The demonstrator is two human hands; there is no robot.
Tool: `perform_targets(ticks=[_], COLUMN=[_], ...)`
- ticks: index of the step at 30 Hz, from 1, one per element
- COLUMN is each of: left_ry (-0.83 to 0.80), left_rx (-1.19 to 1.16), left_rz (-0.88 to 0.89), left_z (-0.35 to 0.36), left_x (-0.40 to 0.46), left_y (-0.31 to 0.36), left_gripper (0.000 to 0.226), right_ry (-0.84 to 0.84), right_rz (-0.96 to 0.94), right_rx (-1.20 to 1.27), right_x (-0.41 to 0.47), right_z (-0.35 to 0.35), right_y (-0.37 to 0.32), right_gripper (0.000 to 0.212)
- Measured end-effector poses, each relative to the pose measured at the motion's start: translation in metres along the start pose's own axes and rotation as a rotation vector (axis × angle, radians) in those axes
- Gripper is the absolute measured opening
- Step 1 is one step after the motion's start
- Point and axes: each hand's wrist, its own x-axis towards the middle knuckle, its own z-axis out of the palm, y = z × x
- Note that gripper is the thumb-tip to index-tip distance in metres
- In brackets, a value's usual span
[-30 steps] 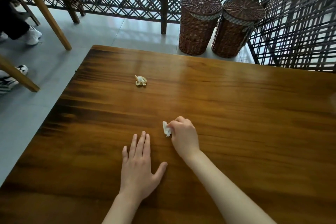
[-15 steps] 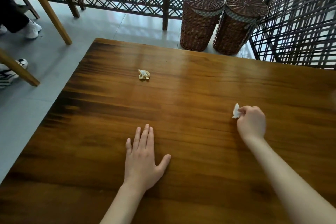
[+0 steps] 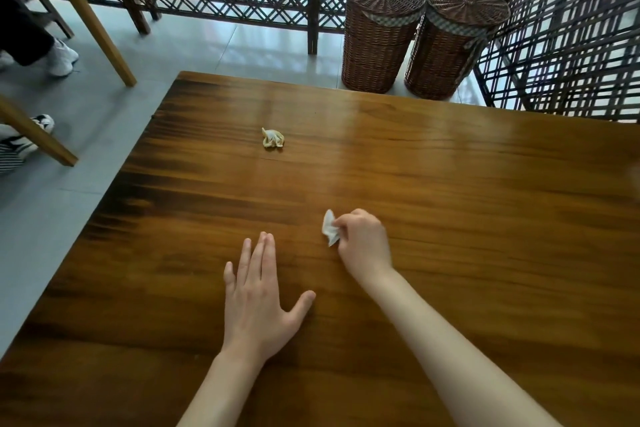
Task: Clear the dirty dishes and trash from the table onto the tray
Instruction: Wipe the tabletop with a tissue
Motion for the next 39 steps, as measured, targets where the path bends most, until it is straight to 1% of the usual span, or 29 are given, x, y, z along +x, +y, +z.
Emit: perform_targets(ticks=[2,4,8,14,17,20,23,27,31,33,35,38,39], left_ry=[0.012,0.015,-0.029,-0.099,-0.108,-0.078,-0.063,-0.05,-0.053,-0.06,-0.067,-0.057,-0.051], left_rx=[-0.007,-0.007,0.017,0.111,0.137,0.122,0.088,0.108,0.076,0.091,0.127,0.13,0.122], left_rz=[-0.026,-0.041,-0.063,-0.108,-0.12,-0.121,-0.121,-0.099,-0.088,-0.091,-0.093,-0.094,-0.093], left_z=[-0.005,-0.01,-0.015,-0.013,-0.012,-0.009,-0.008,-0.006,-0.007,-0.007,-0.006,-0.006,-0.007], left_x=[-0.006,-0.016,-0.041,-0.064,-0.067,-0.068,-0.069,-0.069,-0.069,-0.069,-0.069,-0.069,-0.069], left_y=[-0.007,-0.013,-0.022,-0.031,-0.032,-0.031,-0.031,-0.033,-0.032,-0.033,-0.033,-0.032,-0.032], left_gripper=[0.101,0.102,0.103,0.098,0.098,0.097,0.102,0.103,0.099,0.1,0.102,0.103,0.102], right_ry=[-0.012,0.014,0.028,-0.066,-0.066,-0.088,-0.125,-0.186,-0.195,-0.183,-0.167,-0.074,-0.046], right_rz=[-0.034,-0.045,-0.027,0.014,-0.09,-0.197,-0.282,-0.346,-0.295,-0.277,-0.269,-0.237,-0.22], right_rx=[0.067,0.097,0.053,0.004,-0.001,0.024,0.041,0.083,0.155,0.138,0.101,0.071,0.053], right_x=[-0.003,0.003,0.023,0.024,0.002,-0.025,-0.05,-0.072,-0.079,-0.084,-0.089,-0.094,-0.096], right_z=[0.002,0.002,0.009,0.031,0.039,0.043,0.04,0.034,0.03,0.032,0.033,0.031,0.029], right_y=[-0.011,-0.021,-0.041,-0.059,-0.065,-0.067,-0.064,-0.057,-0.06,-0.062,-0.063,-0.058,-0.056], right_gripper=[0.023,0.023,0.024,0.028,0.024,0.024,0.023,0.02,0.017,0.024,0.026,0.017,0.019])
